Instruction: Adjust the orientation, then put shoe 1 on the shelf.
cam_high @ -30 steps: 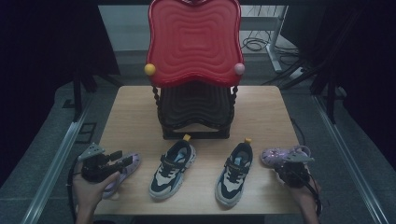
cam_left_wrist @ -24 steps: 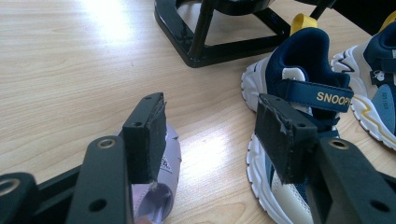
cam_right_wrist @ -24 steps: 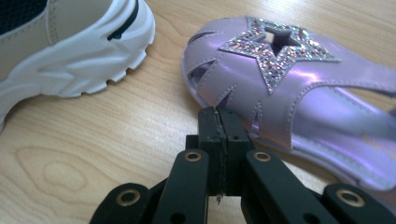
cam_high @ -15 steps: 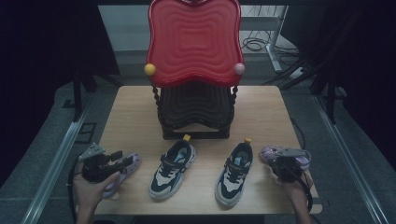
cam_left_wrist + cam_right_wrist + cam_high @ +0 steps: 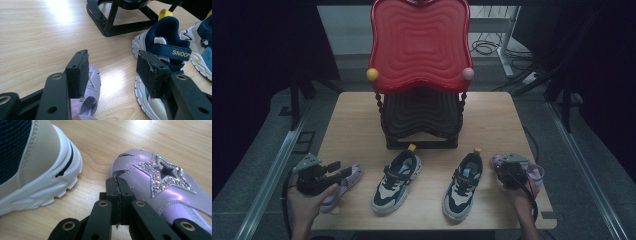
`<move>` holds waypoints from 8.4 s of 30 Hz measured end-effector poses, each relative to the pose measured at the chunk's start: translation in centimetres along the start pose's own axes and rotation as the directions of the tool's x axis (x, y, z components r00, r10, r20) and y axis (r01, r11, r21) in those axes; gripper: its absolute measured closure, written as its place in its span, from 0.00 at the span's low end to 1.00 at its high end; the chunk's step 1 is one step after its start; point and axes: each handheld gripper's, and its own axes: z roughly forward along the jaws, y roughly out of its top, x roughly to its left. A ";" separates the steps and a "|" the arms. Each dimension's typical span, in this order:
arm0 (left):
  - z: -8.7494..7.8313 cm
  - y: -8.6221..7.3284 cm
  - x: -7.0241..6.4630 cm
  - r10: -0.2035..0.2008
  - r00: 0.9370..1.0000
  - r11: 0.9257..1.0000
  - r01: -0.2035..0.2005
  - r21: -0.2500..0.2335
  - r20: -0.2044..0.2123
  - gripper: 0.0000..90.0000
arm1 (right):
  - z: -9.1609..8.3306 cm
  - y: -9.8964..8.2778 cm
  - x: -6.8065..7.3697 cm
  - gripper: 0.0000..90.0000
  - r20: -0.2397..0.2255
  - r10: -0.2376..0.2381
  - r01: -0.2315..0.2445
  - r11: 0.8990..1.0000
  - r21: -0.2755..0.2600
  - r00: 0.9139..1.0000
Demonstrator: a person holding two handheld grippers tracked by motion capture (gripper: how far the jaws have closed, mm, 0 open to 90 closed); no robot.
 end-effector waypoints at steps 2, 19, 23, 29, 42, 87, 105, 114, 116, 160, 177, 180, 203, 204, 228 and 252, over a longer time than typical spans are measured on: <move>-0.1 0.0 0.0 -0.002 1.000 1.000 0.002 -0.004 -0.002 0.49 | 0.3 0.3 0.3 1.00 0.018 -0.012 0.012 1.000 0.001 1.000; -0.6 0.0 0.3 -0.008 1.000 1.000 0.007 -0.012 -0.017 0.49 | 1.7 2.2 0.5 1.00 0.077 -0.026 0.025 1.000 0.013 0.997; -0.5 0.0 0.3 -0.005 1.000 1.000 0.005 -0.008 -0.017 0.49 | 1.6 2.2 0.6 0.98 0.078 -0.030 0.029 0.999 0.012 0.996; -0.3 -0.1 0.3 -0.004 1.000 1.000 0.004 -0.006 -0.016 0.49 | 0.0 1.9 0.0 0.97 -0.002 0.001 -0.001 0.998 -0.061 1.000; -0.6 -0.3 0.6 -0.015 1.000 1.000 0.015 -0.015 -0.002 0.49 | -4.0 -0.1 -2.3 0.72 -0.215 0.046 -0.110 0.948 -0.298 0.975; -4.1 -4.1 2.6 0.005 0.996 0.991 -0.017 0.132 0.089 0.64 | -7.8 -4.6 -5.9 0.55 -0.148 0.183 -0.219 0.933 -0.285 0.972; -0.8 -5.0 1.8 0.034 0.998 0.955 -0.050 0.291 0.059 0.89 | -8.0 -5.0 -6.6 0.55 -0.099 0.225 -0.244 0.932 -0.269 0.969; -1.1 -5.0 1.9 0.027 0.999 0.959 -0.038 0.282 0.044 0.95 | -7.7 -5.3 -6.7 0.56 -0.103 0.192 -0.211 0.949 -0.233 0.976; -1.1 -5.0 1.9 0.024 0.999 0.959 -0.036 0.280 0.046 0.95 | -7.4 -5.3 -6.5 0.56 -0.115 0.176 -0.198 0.954 -0.224 0.978; -1.8 -4.8 2.5 -0.051 0.998 0.986 0.046 0.161 0.030 0.97 | -5.0 -5.7 -6.7 0.96 -0.159 0.175 -0.201 0.966 -0.162 0.972; -2.8 -4.1 2.9 -0.113 0.990 0.994 0.113 0.006 0.079 0.96 | -6.2 -6.1 -7.7 0.95 -0.198 0.297 -0.343 0.898 -0.274 0.934; -2.8 -3.9 2.9 -0.124 0.987 0.992 0.125 -0.008 0.105 0.96 | -6.3 -5.9 -7.5 0.95 -0.218 0.313 -0.368 0.885 -0.287 0.924; -2.0 -0.4 1.5 -0.120 0.981 0.977 0.144 -0.156 0.155 0.97 | -7.9 -3.9 -6.5 0.95 -0.287 0.332 -0.425 0.822 -0.380 0.899; -2.0 -0.4 1.5 -0.121 0.980 0.977 0.146 -0.158 0.155 0.97 | -7.9 -3.8 -6.4 0.95 -0.294 0.330 -0.427 0.822 -0.377 0.897; -2.4 1.4 0.5 -0.105 0.974 0.959 0.152 -0.239 0.198 0.97 | -8.8 -1.2 -4.0 0.95 -0.338 0.259 -0.393 0.813 -0.429 0.905; -0.8 2.9 -1.5 -0.066 0.962 0.957 0.137 -0.257 0.266 0.96 | -9.1 1.0 -1.4 0.95 -0.439 0.186 -0.394 0.801 -0.450 0.879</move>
